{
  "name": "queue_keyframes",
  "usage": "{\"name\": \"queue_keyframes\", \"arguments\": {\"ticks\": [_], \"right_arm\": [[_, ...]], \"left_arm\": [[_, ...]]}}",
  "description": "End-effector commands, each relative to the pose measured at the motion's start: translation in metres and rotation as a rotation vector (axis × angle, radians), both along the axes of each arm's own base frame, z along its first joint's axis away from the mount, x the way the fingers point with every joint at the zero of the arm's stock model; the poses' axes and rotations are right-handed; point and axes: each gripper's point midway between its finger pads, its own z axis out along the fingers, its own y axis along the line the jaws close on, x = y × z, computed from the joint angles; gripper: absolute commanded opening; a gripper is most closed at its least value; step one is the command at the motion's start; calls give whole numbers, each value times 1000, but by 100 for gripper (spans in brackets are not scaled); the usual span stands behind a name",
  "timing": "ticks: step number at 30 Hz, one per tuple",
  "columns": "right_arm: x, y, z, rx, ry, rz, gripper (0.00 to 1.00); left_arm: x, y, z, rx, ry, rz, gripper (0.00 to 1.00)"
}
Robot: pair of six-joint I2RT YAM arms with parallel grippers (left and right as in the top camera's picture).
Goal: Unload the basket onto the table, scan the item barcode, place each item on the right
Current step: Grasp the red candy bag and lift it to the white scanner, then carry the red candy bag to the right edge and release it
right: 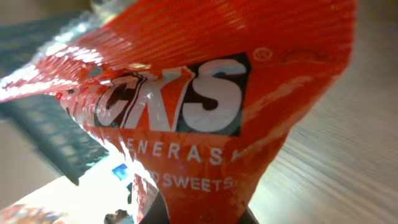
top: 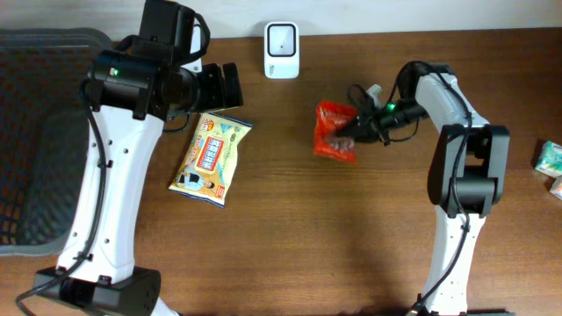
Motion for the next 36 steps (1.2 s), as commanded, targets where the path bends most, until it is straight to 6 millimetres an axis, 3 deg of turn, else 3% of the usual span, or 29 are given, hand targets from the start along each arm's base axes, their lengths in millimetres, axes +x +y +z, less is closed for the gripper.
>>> {"name": "queue_keyframes", "arguments": {"ticks": [1, 6, 8, 11, 15, 18, 23, 25, 28, 29, 30, 32, 33, 34, 36], "right_arm": [[31, 12, 29, 165, -30, -89, 4], [129, 39, 26, 12, -169, -346, 4], [172, 62, 55, 22, -368, -460, 4], [208, 73, 77, -37, -554, -640, 4], [226, 69, 71, -274, -715, -809, 4], [230, 89, 96, -385, -1027, -702, 4], [234, 82, 104, -420, -1057, -742, 4], [234, 76, 116, -418, -1072, -744, 4], [233, 33, 166, -415, -1095, -800, 4], [225, -13, 190, -470, -1057, -844, 4], [220, -40, 197, -510, -1021, -866, 4], [199, -118, 198, -631, -890, -928, 4], [187, -151, 190, -685, -813, -950, 4], [168, -198, 178, -751, -706, -986, 4], [136, -257, 152, -833, -537, -1028, 4]], "left_arm": [[1, 1, 0, 8, -5, -8, 99], [1, 1, 0, 8, -5, -8, 99], [1, 1, 0, 8, -5, -8, 99], [1, 1, 0, 9, -5, -8, 99], [1, 1, 0, 9, -5, -8, 99], [1, 1, 0, 9, -5, -8, 99], [1, 1, 0, 8, -5, -8, 99], [1, 1, 0, 9, -5, -8, 99], [1, 1, 0, 9, -5, -8, 99], [1, 1, 0, 9, -5, -8, 99], [1, 0, 0, 9, -5, -9, 99], [1, 0, 0, 9, -5, -9, 99], [1, 1, 0, 9, -5, -8, 99], [1, 1, 0, 8, -5, -7, 99], [1, 1, 0, 9, -5, -8, 99]]}}
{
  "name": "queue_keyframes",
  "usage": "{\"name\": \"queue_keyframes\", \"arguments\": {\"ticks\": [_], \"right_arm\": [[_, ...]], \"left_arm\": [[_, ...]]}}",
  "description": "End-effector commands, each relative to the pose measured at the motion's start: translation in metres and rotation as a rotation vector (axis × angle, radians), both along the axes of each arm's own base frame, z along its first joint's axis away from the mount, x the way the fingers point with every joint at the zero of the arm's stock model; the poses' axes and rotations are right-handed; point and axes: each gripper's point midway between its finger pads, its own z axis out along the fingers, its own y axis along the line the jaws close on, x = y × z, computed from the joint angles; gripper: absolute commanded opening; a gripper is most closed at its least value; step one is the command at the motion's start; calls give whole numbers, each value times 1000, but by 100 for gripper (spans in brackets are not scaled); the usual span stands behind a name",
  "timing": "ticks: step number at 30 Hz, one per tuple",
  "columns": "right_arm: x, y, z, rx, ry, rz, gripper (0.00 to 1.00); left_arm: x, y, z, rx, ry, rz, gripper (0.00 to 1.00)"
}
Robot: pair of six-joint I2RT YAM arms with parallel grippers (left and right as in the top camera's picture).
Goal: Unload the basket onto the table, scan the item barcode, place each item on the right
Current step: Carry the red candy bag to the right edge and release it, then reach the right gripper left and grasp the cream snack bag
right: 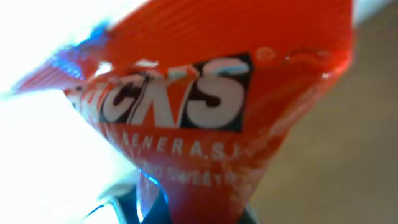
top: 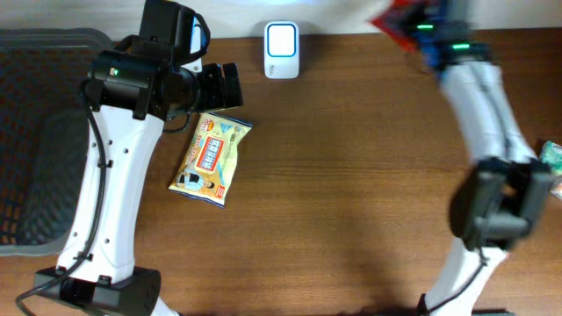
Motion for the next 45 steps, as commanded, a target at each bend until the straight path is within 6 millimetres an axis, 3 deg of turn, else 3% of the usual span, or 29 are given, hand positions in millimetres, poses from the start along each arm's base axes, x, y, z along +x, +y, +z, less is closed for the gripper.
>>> {"name": "queue_keyframes", "arguments": {"ticks": [1, 2, 5, 8, 10, 12, 13, 16, 18, 19, 20, 22, 23, 26, 30, 32, 34, 35, 37, 41, 45], "right_arm": [[-53, -102, -22, 18, 167, -192, 4], [-80, -139, -41, 37, 257, -275, 4], [-140, -213, -76, 37, 419, -419, 4], [-163, -250, -100, -50, 499, -364, 4], [-179, -273, -113, -51, 533, -419, 5], [-185, -285, -123, -43, 544, -443, 38], [-189, -290, -127, -36, 553, -452, 81], [-196, -287, -135, -13, 584, -446, 91], [-188, -270, -136, 65, 555, -378, 95], [-177, -255, -134, 124, 513, -293, 96], [-153, -218, -122, 242, 394, -92, 96], [-131, -172, -99, 377, 256, 119, 96], [-121, -137, -83, 453, 182, 263, 96], [-111, -64, -72, 512, 165, 482, 96], [-104, 52, -89, 413, 290, 728, 97], [-108, 124, -94, 387, 339, 864, 99], [-113, 178, -98, 385, 368, 952, 99], [-116, 215, -102, 395, 387, 992, 99], [-118, 254, -110, 399, 413, 1012, 99], [-122, 328, -146, 392, 510, 946, 99], [-137, 386, -169, 417, 530, 990, 99]], "left_arm": [[1, 1, 0, 8, -5, -8, 99], [1, 0, 0, 8, -5, -9, 99], [1, 0, 0, 8, -5, -8, 99], [1, 1, 0, 8, -5, -8, 99], [1, 1, 0, 8, -5, -8, 99], [1, 1, 0, 8, -5, -8, 99], [1, 1, 0, 8, -5, -8, 99], [1, 1, 0, 8, -5, -8, 99], [1, 1, 0, 8, -5, -8, 99], [1, 1, 0, 8, -5, -8, 99], [1, 1, 0, 8, -5, -8, 99], [1, 1, 0, 8, -5, -8, 99], [1, 1, 0, 8, -5, -8, 99], [1, 1, 0, 8, -5, -8, 99], [1, 1, 0, 8, -5, -8, 99], [1, 1, 0, 8, -5, -8, 99], [1, 1, 0, 8, -5, -8, 99], [1, 1, 0, 8, -5, -8, 99], [1, 1, 0, 8, -5, -8, 99], [1, 1, 0, 8, -5, -8, 99], [1, 1, 0, 8, -5, -8, 99]]}}
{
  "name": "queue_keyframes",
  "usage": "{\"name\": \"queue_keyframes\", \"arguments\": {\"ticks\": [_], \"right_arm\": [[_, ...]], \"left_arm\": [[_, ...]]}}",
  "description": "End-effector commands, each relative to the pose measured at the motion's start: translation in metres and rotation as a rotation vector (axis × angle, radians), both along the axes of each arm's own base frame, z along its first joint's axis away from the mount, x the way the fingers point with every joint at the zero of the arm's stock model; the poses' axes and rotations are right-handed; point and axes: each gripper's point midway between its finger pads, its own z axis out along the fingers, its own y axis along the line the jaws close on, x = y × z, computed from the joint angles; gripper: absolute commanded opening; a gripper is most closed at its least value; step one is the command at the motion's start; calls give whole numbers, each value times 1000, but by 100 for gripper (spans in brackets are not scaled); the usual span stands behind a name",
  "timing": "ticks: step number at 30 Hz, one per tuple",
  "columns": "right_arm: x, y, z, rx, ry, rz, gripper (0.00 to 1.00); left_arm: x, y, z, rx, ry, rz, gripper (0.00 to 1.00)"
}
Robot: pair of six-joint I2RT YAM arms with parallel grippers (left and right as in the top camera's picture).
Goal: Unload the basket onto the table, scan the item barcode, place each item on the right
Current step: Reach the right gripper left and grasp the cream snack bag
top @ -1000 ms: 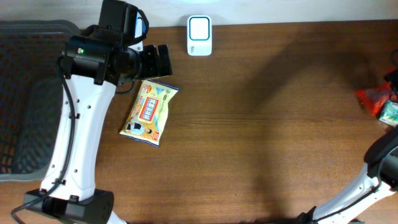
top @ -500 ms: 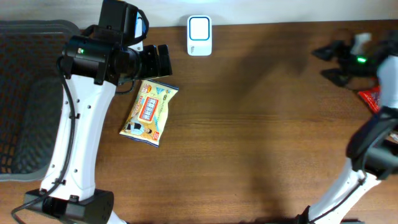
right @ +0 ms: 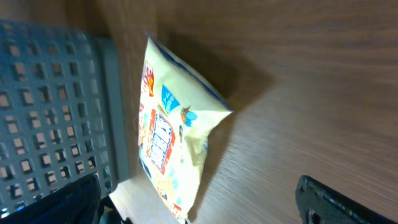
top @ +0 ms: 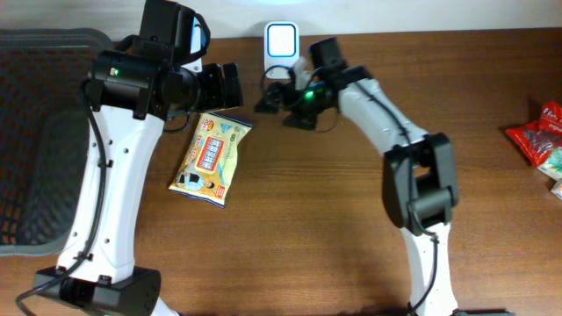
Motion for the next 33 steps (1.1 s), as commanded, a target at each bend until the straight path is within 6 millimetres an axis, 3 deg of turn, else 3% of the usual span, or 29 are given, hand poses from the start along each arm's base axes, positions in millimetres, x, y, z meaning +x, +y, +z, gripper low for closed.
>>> {"name": "queue_keyframes", "arguments": {"ticks": [1, 4, 6, 9, 11, 16, 20, 22, 23, 25, 28, 31, 33], "right_arm": [[-14, 37, -25, -12, 79, -18, 99], [-24, 58, -43, -85, 122, -82, 99], [-33, 71, -53, -133, 142, -114, 79], [-41, 81, -63, -205, 104, -126, 69], [-43, 82, -70, -220, 106, -125, 58], [-40, 73, -91, -282, 78, -121, 54], [-50, 81, -96, -304, 50, -76, 44], [-58, 88, -96, -311, 39, -45, 24], [-62, 90, -97, -316, 44, -37, 4], [-68, 89, -99, -331, 64, -28, 4], [-70, 55, -99, -391, 143, -52, 4], [-59, -3, -83, -446, 160, -30, 4], [-57, -68, -82, -559, 216, -52, 4]], "left_arm": [[1, 1, 0, 9, -5, -8, 99], [1, 1, 0, 8, -5, -8, 99], [1, 1, 0, 9, -5, -8, 99], [1, 1, 0, 9, -5, -8, 99], [1, 1, 0, 9, -5, -8, 99], [1, 1, 0, 9, -5, -8, 99], [1, 1, 0, 9, -5, -8, 99], [1, 1, 0, 9, -5, -8, 99], [1, 1, 0, 9, -5, -8, 99], [1, 1, 0, 9, -5, -8, 99], [1, 1, 0, 9, -5, -8, 99], [1, 1, 0, 9, -5, -8, 99], [1, 1, 0, 8, -5, -8, 99]]}}
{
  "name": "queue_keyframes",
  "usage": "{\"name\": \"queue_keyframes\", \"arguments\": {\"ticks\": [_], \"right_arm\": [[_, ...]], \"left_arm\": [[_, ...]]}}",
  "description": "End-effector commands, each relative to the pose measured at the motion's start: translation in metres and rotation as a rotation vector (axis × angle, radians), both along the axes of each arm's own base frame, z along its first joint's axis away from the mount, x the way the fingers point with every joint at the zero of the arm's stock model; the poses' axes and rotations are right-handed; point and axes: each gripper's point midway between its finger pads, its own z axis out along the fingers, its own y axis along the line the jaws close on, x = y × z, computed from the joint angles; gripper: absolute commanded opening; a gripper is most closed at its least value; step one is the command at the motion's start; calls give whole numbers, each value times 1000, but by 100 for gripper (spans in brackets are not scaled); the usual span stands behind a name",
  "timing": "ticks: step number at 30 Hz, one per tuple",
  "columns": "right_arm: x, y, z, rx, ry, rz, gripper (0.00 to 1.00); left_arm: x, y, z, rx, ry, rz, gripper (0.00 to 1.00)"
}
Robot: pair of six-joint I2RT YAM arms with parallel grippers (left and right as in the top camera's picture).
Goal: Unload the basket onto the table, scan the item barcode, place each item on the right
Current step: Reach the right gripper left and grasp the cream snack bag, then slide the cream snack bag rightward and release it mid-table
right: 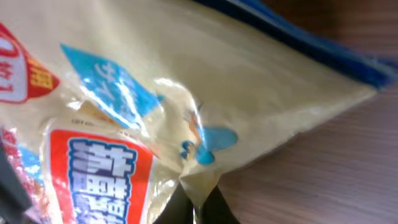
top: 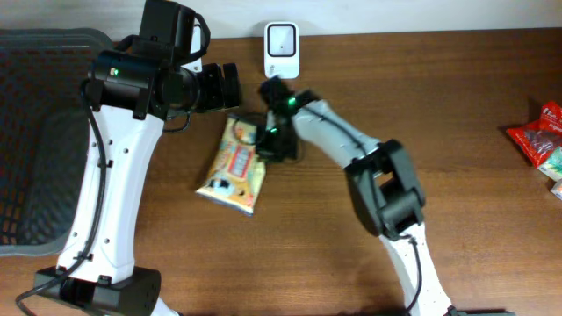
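The yellow snack bag (top: pixel 235 165) lies tilted on the wooden table, below the white scanner (top: pixel 281 39) at the back edge. My right gripper (top: pixel 268 145) is shut on the bag's upper right edge. The right wrist view is filled by the bag (right: pixel 186 81), with a fold of it pinched in the right gripper (right: pixel 198 202). My left gripper (top: pixel 226 86) hangs just above the bag's top end, holding nothing; its jaw state does not show.
A black mesh basket (top: pixel 35 132) fills the left side. A red snack packet (top: pixel 533 140) and a teal item (top: pixel 553 162) lie at the far right edge. The left arm's white column stands at the front left.
My right gripper was open beside the scanner, apart from the yellow bag. Now it is shut on the bag's edge, and the bag lies further right and turned.
My right gripper first held the red packet at mid-table, then held it up at the back right. Later the red packet lay at the far right edge and the gripper was open near the scanner. Now it grips the yellow bag. The left arm stayed put.
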Motion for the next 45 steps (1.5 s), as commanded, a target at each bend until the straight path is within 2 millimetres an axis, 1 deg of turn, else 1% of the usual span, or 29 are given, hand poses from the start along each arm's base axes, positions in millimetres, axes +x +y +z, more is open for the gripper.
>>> {"name": "queue_keyframes", "arguments": {"ticks": [1, 2, 4, 6, 9, 10, 12, 14, 16, 17, 19, 20, 22, 23, 24, 25, 27, 28, 29, 30, 32, 35, 37, 38, 39, 40, 41, 43, 45], "right_arm": [[11, -99, -6, -219, 24, -46, 4], [7, -140, -9, -323, 72, -91, 4], [-1, -186, -8, -441, 131, -133, 4], [-14, -223, -3, -488, 221, -180, 4], [-32, -244, 8, -491, 299, -146, 6], [-37, -247, 14, -491, 318, -122, 8], [-39, -248, 28, -489, 312, -107, 8], [-35, -247, 53, -479, 252, -121, 4], [-26, -253, 89, -495, 136, -161, 4], [-22, -276, 116, -620, 44, -243, 4], [-21, -302, 149, -750, -62, -305, 4], [-22, -311, 166, -794, -113, -321, 4], [-24, -312, 178, -792, -145, -335, 4], [-24, -312, 178, -787, -144, -334, 13], [-26, -308, 172, -766, -127, -298, 69], [-28, -300, 158, -722, -95, -243, 87], [-31, -283, 130, -631, -45, -195, 94], [-30, -278, 110, -588, -33, -203, 99], [-28, -276, 87, -536, -27, -223, 99], [-27, -274, 74, -494, -28, -221, 100], [-24, -253, 45, -284, -51, -187, 98], [-21, -243, 14, -112, -93, -228, 96], [-20, -235, 1, -51, -125, -230, 95], [-22, -235, -4, -48, -132, -231, 77], [-23, -236, -8, -53, -133, -236, 63], [-24, -238, -11, -62, -136, -242, 39], [-22, -245, -13, -104, -145, -248, 4], [-17, -251, -9, -133, -160, -253, 4], [-7, -271, 18, -250, -184, -297, 4]], "left_arm": [[1, 1, 0, 8, -6, -8, 99], [1, 1, 0, 8, -5, -8, 99], [1, 1, 0, 8, -5, -8, 99], [1, 1, 0, 8, -5, -8, 99], [1, 1, 0, 8, -5, -8, 99], [1, 1, 0, 8, -6, -8, 99], [1, 1, 0, 8, -6, -8, 99], [1, 1, 0, 8, -5, -8, 99], [1, 1, 0, 8, -5, -8, 99], [1, 1, 0, 8, -5, -7, 99], [1, 1, 0, 8, -5, -8, 99], [1, 1, 0, 9, -6, -8, 99], [1, 1, 0, 8, -5, -8, 99], [1, 1, 0, 8, -5, -8, 99], [1, 1, 0, 8, -6, -8, 99], [1, 1, 0, 8, -6, -8, 99], [1, 1, 0, 9, -6, -8, 99], [1, 1, 0, 9, -6, -8, 99], [1, 1, 0, 9, -6, -8, 99], [1, 1, 0, 8, -5, -8, 99], [1, 1, 0, 9, -6, -8, 99], [1, 1, 0, 8, -5, -8, 99], [1, 1, 0, 9, -6, -8, 99], [1, 1, 0, 8, -6, -8, 99], [1, 1, 0, 9, -6, -8, 99], [1, 1, 0, 9, -6, -8, 99], [1, 1, 0, 8, -5, -8, 99], [1, 1, 0, 8, -5, -8, 99], [1, 1, 0, 8, -6, -8, 99]]}}
